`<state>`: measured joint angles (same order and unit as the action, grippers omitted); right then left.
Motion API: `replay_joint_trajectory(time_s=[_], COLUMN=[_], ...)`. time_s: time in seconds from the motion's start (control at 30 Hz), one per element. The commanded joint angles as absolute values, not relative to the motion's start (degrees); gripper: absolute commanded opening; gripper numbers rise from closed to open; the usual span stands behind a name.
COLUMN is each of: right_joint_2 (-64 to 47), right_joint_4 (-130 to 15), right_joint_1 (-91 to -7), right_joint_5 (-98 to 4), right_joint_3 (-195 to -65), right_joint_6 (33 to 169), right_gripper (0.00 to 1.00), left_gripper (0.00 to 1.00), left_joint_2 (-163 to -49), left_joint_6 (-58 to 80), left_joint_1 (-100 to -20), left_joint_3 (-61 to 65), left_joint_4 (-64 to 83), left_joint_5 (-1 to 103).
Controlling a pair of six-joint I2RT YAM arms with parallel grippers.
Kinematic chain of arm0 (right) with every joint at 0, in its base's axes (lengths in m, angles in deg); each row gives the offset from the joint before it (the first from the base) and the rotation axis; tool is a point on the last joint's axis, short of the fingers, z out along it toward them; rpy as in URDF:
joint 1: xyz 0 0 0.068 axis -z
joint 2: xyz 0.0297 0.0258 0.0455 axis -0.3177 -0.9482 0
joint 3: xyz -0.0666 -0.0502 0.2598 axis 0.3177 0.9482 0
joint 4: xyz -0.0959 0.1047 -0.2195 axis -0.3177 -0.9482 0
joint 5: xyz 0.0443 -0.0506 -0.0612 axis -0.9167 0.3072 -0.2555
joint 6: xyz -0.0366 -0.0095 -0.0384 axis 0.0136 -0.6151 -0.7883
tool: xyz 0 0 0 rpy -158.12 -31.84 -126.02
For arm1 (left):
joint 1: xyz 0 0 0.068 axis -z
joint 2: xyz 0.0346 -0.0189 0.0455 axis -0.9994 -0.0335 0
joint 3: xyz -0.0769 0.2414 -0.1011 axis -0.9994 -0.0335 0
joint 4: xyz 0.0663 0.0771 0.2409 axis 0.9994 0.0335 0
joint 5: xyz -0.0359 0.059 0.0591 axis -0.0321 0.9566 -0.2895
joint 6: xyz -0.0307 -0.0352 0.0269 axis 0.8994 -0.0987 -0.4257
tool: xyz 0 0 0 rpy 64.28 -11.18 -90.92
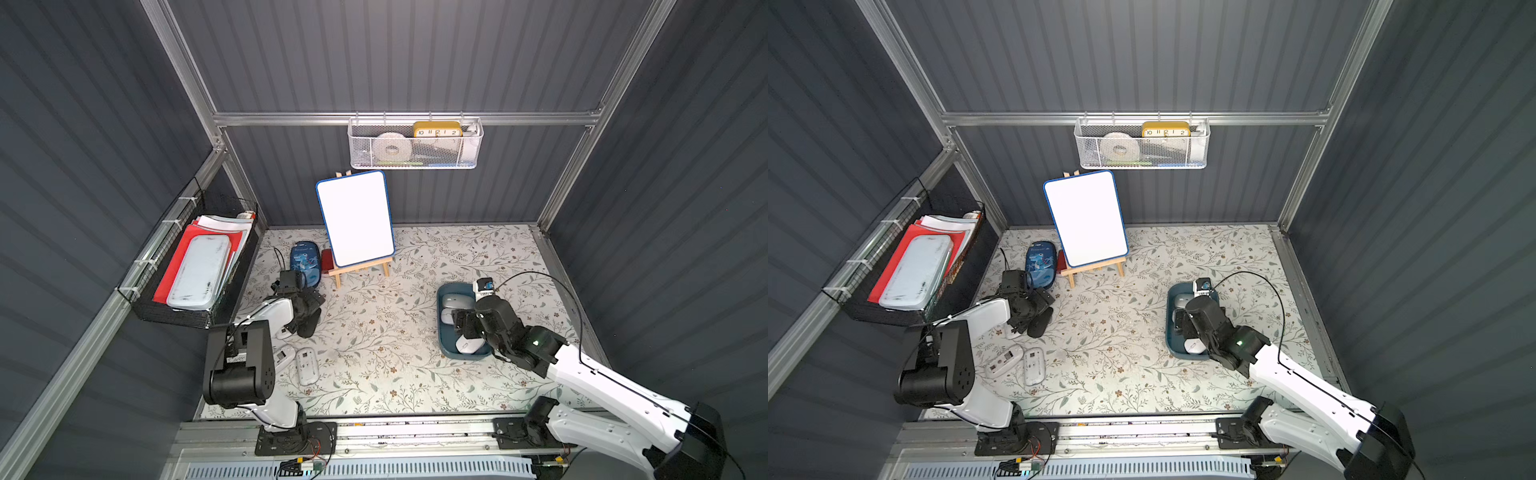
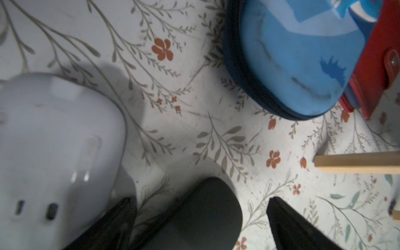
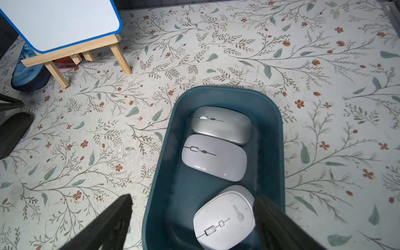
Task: Put the mouse in the storage box
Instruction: Pick up the mouse from the center of the board.
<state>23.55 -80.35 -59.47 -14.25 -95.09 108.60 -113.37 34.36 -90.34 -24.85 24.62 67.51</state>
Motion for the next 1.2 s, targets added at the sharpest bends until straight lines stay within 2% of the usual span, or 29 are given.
replay_joint_trajectory(time_s=[0.0, 0.13, 0.5, 0.77, 0.9, 1.07, 1.17], right_joint_2=[24.33, 24.50, 24.34, 24.78, 25.08, 25.30, 25.49], right_joint_4=[-79.80, -79.37, -79.94, -80.35, -80.82, -81.17, -81.53], right_joint_1=[-58.92, -58.63, -58.06, -57.74, -57.67, -57.64, -57.70], right_joint_5=[-14.17, -14.60, -15.04, -15.20, -15.43, -15.40, -15.58], right_joint_3=[-94.49, -94.40, -94.90, -95.08, -95.34, -95.44, -95.58], right_joint_6=[109.40, 109.29, 109.30, 109.36, 109.49, 109.49, 109.58], right_gripper=[0.91, 0.91, 0.91, 0.91, 0.91, 0.90, 0.88], left_gripper=[0.99, 0.99, 0.99, 0.74, 0.72, 0.59, 0.57], left_joint_2=[-111.25, -110.88, -117.45, -120.58, -121.37, -120.20, -115.62], left_joint_6=[37.00, 38.41, 40.40, 40.82, 40.64, 39.27, 38.96], left_joint_1=[-90.54, -89.28, -80.34, -78.41, -78.24, -77.26, -75.40], left_joint_3=[-29.67, -31.37, -24.06, -21.58, -21.18, -20.58, -19.15], left_joint_4=[28.05, 27.60, 37.25, 40.56, 40.40, 40.27, 41.28], left_joint_5=[63.16, 62.64, 70.33, 71.71, 71.73, 70.51, 70.33])
